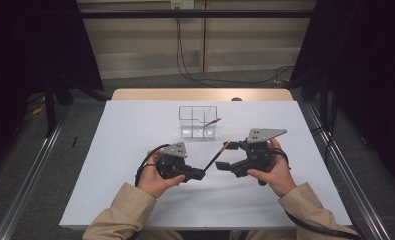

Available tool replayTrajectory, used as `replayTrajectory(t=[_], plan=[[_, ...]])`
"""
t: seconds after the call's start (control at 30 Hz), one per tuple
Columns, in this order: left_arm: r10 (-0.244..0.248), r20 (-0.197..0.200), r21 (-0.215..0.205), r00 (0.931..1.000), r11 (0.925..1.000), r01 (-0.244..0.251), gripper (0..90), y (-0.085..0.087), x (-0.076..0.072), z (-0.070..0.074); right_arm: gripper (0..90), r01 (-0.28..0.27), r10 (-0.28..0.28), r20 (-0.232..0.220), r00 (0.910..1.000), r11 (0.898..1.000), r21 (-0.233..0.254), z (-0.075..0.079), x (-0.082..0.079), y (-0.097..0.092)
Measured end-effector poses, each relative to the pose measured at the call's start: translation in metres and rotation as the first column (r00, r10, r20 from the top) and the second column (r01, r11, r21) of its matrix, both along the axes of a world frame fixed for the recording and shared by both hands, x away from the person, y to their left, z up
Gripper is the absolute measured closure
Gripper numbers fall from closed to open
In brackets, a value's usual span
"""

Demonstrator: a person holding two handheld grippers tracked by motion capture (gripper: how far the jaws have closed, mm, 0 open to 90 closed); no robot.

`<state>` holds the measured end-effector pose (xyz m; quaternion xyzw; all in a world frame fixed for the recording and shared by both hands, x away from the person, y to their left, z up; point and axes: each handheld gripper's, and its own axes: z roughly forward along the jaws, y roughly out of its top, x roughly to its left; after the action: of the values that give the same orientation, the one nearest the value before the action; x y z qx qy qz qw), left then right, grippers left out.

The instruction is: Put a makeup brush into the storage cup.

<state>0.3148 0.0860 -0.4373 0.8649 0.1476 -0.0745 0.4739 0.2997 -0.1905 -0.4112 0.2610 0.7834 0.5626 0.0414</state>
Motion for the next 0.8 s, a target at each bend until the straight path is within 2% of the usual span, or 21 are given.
replayTrajectory(t=[0.07,0.27,0.37,0.53,0.8], plan=[[-0.003,-0.001,-0.007,1.0000,1.0000,0.003,85.9,-0.001,0.000,-0.001,29.3,-0.007,0.007,-0.002,1.0000,1.000,-0.003,0.000,0.000,0.000],[0.000,-0.004,-0.018,1.0000,0.9998,-0.001,85.9,-0.002,0.000,-0.001,54.7,-0.016,0.016,-0.022,0.9996,1.000,0.019,0.000,0.001,-0.001],[-0.001,-0.004,-0.020,1.0000,0.9998,0.001,85.9,-0.003,0.000,-0.002,63.7,-0.031,0.032,-0.036,0.9988,0.999,0.031,-0.001,0.001,-0.002],[-0.003,-0.004,-0.027,1.0000,0.9996,0.003,85.9,-0.006,0.000,-0.003,73.0,-0.037,0.039,-0.043,0.9983,0.998,0.052,-0.001,0.002,-0.001],[-0.003,-0.001,-0.022,1.0000,0.9998,0.003,85.9,-0.013,0.002,-0.003,78.1,-0.022,0.029,-0.076,0.9967,0.996,0.091,0.000,0.005,-0.002]])
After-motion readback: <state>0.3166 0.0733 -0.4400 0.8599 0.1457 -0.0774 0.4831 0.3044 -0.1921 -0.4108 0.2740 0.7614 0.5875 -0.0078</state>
